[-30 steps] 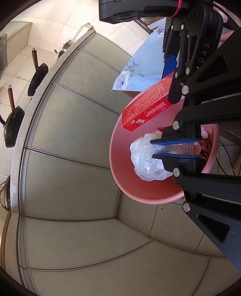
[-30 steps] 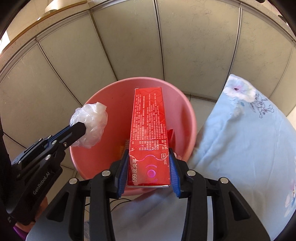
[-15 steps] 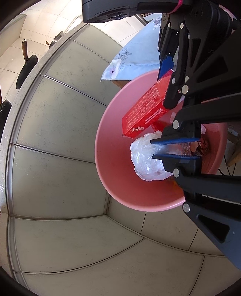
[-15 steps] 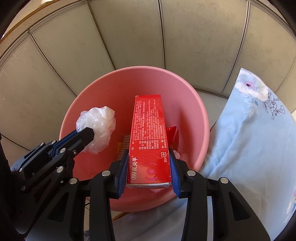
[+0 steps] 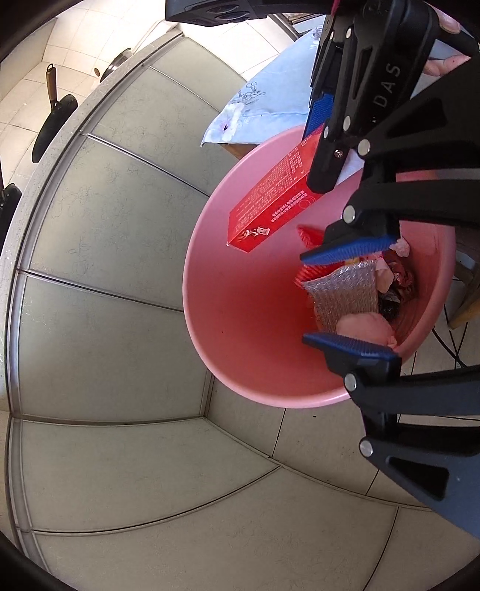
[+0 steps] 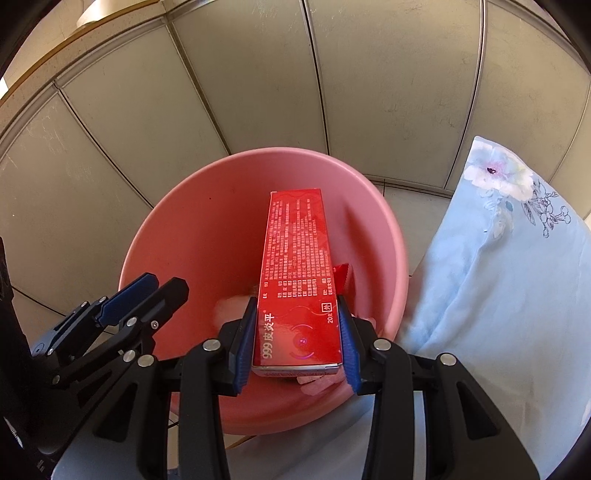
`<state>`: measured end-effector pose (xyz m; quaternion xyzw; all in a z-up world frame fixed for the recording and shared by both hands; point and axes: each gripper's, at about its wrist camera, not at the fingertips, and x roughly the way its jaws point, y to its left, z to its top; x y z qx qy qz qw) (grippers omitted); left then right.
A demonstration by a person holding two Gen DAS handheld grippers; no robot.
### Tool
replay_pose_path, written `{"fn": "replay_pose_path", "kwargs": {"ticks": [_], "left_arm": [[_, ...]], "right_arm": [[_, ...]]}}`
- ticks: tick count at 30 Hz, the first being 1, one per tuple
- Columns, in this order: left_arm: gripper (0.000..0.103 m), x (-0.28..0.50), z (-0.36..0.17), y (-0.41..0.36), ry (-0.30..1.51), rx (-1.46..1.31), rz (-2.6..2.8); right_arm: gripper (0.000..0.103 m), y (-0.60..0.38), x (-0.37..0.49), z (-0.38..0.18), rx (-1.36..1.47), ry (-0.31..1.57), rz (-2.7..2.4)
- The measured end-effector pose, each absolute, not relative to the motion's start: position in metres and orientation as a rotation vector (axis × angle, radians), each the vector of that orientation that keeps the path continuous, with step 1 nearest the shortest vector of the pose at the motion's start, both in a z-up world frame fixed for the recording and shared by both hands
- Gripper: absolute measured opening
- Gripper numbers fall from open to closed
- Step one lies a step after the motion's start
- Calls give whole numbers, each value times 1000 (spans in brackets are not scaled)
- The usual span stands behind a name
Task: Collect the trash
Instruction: 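Open both grippers to drop the bag and toothpaste box into the bucket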
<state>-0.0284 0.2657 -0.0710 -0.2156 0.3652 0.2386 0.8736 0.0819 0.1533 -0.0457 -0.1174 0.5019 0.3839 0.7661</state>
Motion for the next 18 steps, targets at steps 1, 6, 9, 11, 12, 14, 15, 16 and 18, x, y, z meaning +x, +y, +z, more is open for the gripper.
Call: {"fn": "replay_pose_path", "kwargs": {"ticks": [1,6,9,11,12,14,15,16,18], "left_arm": [[39,-29,-70,266,761,-449,500],[39,-32,-68,268,758,-452,502],[39,-34,-66,269,757,-452,502],[39,-35,-66,269,756,-452,502],[39,-36,-66,268,756,-451,502],[40,-36,-65,268,756,-449,501],[42,-37,-64,268,756,-447,501],[45,-38,-64,268,754,-446,501],[47,-39,-62,267,749,-443,501]], "right_arm": [[41,151,79,-46,-254,1086,834],[41,142,78,-41,-242,1066,843],[44,140,77,-40,-244,1054,841],[45,137,75,-39,-242,1050,841],[45,135,74,-38,-240,1047,839],[45,133,75,-36,-237,1043,838],[45,133,79,-37,-236,1042,837],[45,131,78,-37,-236,1040,836],[45,128,76,-37,-238,1034,834]]}}
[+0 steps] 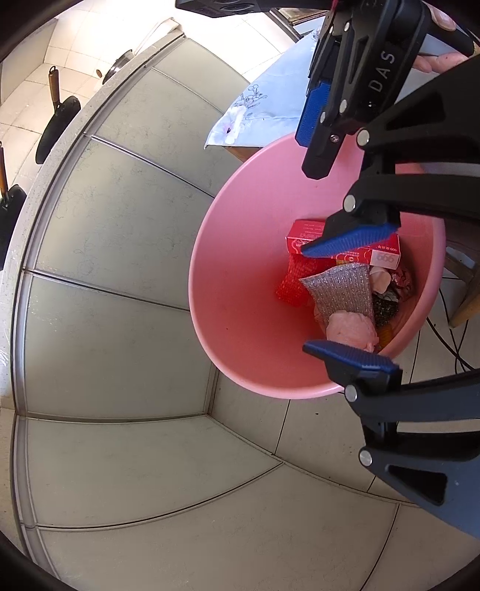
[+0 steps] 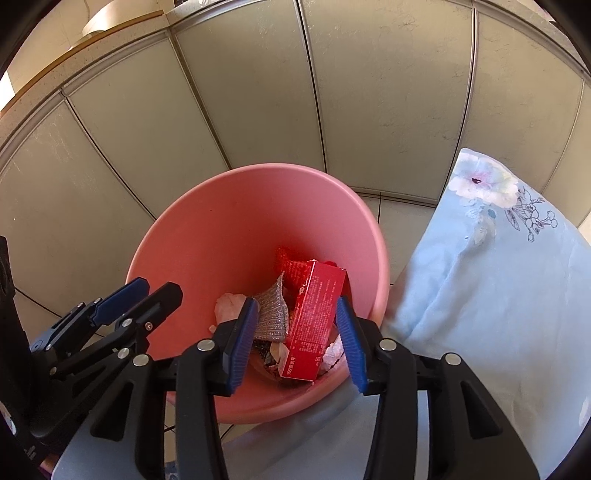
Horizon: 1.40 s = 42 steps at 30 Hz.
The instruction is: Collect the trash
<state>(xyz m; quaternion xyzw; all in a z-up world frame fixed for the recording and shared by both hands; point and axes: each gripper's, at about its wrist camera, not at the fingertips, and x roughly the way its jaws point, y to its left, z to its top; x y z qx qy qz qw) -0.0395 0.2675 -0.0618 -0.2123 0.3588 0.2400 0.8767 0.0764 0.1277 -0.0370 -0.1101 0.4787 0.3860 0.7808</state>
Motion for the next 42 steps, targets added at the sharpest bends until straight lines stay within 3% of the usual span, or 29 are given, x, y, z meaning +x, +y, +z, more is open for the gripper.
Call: {"fn": "replay_pose_path", "kwargs": {"ticks": [4,8,14,42], "left_arm": [[48,-43,-59,267,747,-442,497],[65,-44,-58,265,758,-435,501],[71,-48,-52,264,752,-428,506],[72,-79,-7,223,680,-347,527]], "right_arm": [[45,127,77,-36,-241,1028,831],[45,120,74,-35,-240,1015,831],[45,111,63,-29,-244,970,833],[57,66,17,-4,-223,809,792]]}}
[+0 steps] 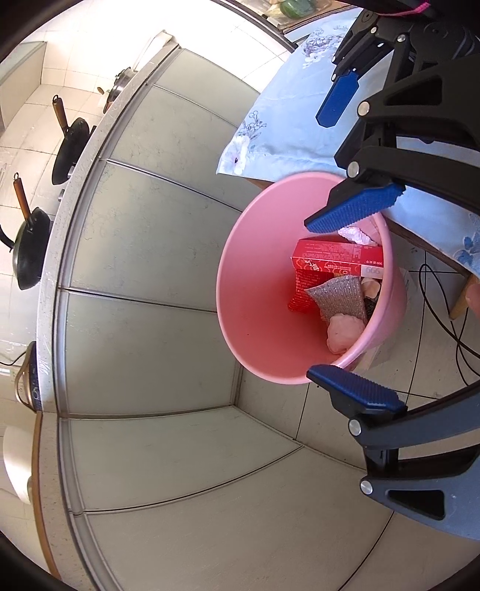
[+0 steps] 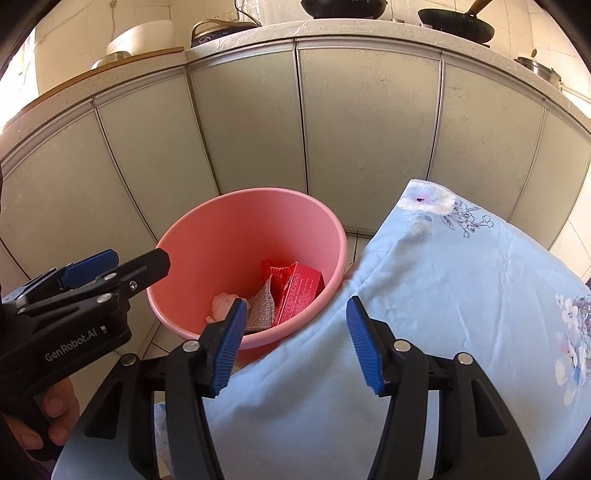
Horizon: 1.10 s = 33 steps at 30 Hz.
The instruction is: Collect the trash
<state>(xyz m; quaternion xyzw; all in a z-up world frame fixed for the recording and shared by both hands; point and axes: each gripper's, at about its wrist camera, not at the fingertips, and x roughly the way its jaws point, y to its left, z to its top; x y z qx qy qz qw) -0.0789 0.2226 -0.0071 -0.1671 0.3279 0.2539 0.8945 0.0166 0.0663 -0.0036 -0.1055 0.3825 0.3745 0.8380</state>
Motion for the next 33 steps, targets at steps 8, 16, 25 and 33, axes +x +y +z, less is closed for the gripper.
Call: {"fn": "replay_pose_path", "kwargs": {"ticks": [8,16,25,33], "left_arm": [[72,-85,0,211,668,-319,523],[73,-90,8,199,652,-305,518],[73,-96,17,186,637,-290,512],[73,-102,22,181,625,-281,510]], "right_arm": [[57,58,4,3,-225,766,788],[57,47,-12,13,-229,714,779],[57,34,-18,20,-214,693,765],[57,26,-21,21,-208,688,755]]}}
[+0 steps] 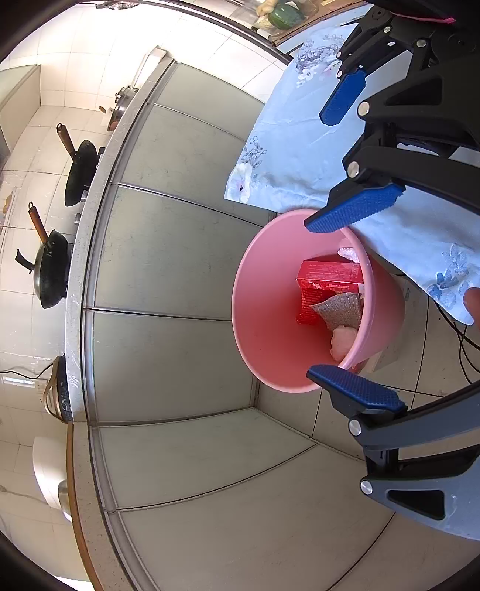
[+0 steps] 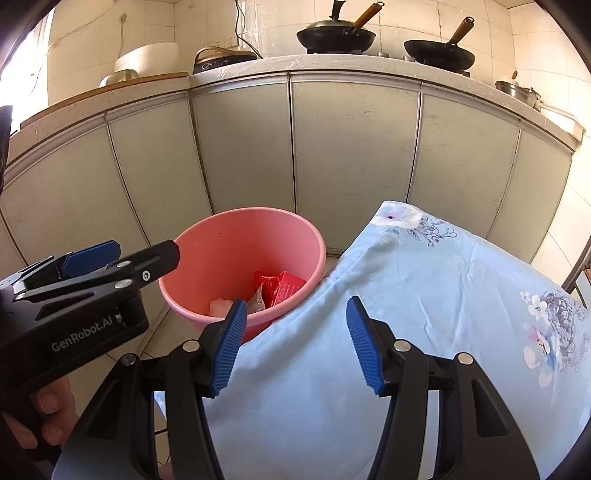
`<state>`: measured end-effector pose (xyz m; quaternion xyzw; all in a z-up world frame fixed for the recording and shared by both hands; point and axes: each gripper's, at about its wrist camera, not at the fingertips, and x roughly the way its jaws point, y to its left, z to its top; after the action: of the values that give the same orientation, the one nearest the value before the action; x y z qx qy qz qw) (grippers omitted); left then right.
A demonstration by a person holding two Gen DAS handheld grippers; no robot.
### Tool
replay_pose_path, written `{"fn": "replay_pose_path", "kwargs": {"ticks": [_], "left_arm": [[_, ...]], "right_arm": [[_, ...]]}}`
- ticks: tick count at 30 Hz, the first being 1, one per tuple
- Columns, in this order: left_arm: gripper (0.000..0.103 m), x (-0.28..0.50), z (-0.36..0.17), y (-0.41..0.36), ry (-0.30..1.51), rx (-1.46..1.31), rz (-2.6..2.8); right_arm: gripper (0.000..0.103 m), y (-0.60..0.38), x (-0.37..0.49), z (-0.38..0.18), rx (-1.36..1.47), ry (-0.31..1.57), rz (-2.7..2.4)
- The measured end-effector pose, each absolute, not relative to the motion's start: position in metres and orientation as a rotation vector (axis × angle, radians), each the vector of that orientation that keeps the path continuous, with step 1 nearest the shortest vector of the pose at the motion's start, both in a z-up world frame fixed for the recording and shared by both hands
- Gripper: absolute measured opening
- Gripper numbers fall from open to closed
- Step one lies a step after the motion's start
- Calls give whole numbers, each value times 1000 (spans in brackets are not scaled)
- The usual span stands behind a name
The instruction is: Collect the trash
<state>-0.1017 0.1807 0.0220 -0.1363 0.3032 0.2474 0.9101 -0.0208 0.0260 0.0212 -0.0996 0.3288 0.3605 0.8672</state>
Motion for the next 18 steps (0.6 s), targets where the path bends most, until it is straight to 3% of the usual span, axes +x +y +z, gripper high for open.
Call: {"fn": "replay_pose_path", "kwargs": {"ticks": [18], "left_arm": [[72,-101,24,177,628,-265,506]], "right_arm": [[57,20,-22,22,-203,686,749]]}}
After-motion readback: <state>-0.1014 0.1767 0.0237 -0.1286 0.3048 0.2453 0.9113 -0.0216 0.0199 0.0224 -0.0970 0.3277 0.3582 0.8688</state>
